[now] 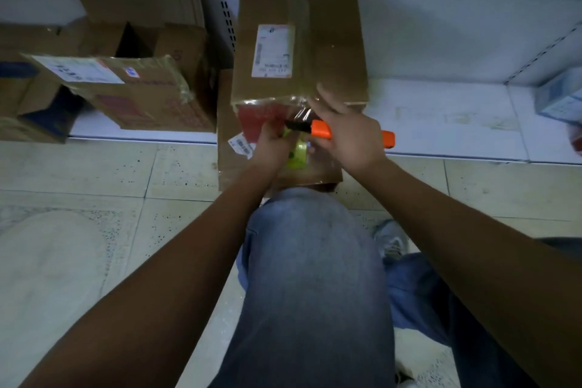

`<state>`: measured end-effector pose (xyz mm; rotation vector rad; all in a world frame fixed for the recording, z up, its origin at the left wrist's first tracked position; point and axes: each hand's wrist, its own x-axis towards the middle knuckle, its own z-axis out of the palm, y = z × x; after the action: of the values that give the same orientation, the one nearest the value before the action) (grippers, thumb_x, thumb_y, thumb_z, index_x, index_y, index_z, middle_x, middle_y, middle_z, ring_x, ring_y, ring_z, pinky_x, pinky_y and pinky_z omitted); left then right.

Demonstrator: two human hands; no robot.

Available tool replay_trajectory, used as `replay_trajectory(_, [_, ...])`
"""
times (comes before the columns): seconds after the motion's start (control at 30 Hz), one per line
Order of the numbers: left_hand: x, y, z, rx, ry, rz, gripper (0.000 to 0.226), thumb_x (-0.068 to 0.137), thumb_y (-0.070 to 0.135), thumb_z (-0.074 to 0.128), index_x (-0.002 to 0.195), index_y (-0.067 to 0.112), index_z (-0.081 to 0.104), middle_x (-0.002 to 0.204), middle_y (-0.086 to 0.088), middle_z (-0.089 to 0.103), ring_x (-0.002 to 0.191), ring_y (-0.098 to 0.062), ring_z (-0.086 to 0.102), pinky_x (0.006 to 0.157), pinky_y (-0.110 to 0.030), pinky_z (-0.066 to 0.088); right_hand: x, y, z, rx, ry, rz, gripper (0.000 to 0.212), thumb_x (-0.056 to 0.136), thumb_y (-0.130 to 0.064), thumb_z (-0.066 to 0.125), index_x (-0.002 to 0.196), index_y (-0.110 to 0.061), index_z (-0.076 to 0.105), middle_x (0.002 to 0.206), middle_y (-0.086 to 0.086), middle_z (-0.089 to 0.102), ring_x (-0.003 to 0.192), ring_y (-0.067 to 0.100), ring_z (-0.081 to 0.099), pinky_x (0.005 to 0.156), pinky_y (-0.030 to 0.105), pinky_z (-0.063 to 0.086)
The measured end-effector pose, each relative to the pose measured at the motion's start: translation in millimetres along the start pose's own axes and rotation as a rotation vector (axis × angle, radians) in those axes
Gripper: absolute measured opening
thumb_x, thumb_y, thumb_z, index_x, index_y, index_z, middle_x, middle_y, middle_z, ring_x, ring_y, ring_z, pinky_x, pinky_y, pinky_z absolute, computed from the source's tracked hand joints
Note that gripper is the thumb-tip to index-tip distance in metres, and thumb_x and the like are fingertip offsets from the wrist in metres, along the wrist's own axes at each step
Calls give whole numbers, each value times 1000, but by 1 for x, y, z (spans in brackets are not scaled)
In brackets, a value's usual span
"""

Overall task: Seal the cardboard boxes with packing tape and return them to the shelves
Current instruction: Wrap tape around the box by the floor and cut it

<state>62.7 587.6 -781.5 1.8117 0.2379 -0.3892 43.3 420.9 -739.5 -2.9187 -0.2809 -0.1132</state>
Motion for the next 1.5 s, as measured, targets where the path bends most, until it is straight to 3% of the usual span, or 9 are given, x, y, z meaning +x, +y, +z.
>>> replay_trajectory(0.3, [11,-9,12,27,48,-39,34,101,19,58,126,-1,47,98,2,64,65,11,64,51,-3,43,51,-10,4,18,2,228,84,85,-70,57,155,-31,30,163,-16,21,127,19,56,88,34,51])
replay_trajectory(0.43, [24,-14,17,50,76,-82,37,100,28,59,121,0,47,95,-1,64,76,5,69,51,-9,45,52,-12,17,-133,-1,182,82,92,-69,46,156,-23,27,165,-11,17,102,25,69,67,33,53])
replay_trajectory(0.57, [44,-26,22,49,90,-74,81,75,70,57,130,11,52,117,-11,67,106,-28,66,86,-38,57,55,-5,8,-50,-40,157,76,95,-61,50,156,-23,26,165,-7,20,121,28,59,83,38,52])
replay_trajectory(0.67, [26,-11,19,-3,94,-102,63,87,56,63,129,9,53,117,-5,66,108,-24,64,92,-32,54,35,0,-7,120,30,146,61,100,-41,53,152,-16,34,156,12,33,124,34,53,89,39,49])
replay_trajectory(0.77, [18,-13,17,-33,105,-113,43,98,34,60,130,7,49,108,2,61,88,-6,59,56,-1,42,7,3,-15,204,77,29,36,100,-17,51,133,-4,44,136,19,41,96,31,58,73,30,40])
replay_trajectory(0.97, [6,-11,15,-139,59,-81,29,101,19,57,127,12,49,93,14,57,75,2,57,50,-6,43,-9,2,-13,-191,-158,-86,41,106,-44,32,130,-12,43,92,13,67,68,30,59,58,32,33])
replay_trajectory(1.17, [-3,-3,12,-240,24,-93,8,101,8,53,109,7,56,88,4,60,52,5,62,45,-11,45,27,-13,-1,-172,-156,-66,57,103,-56,26,116,-10,56,94,12,68,84,33,66,62,35,41])
replay_trajectory(1.3, [2,-2,7,-336,30,-181,5,95,9,63,91,14,63,84,-1,68,71,-16,67,65,-30,55,36,-14,5,-212,-196,-94,58,106,-48,21,95,-11,63,88,12,66,83,31,64,70,38,46])
replay_trajectory(1.5, [3,8,6,-381,-17,-327,10,93,5,64,88,13,62,57,0,70,47,-13,68,42,-22,51,34,-10,12,-268,-203,-40,63,106,-50,24,90,-9,69,87,12,68,82,31,65,72,38,49])
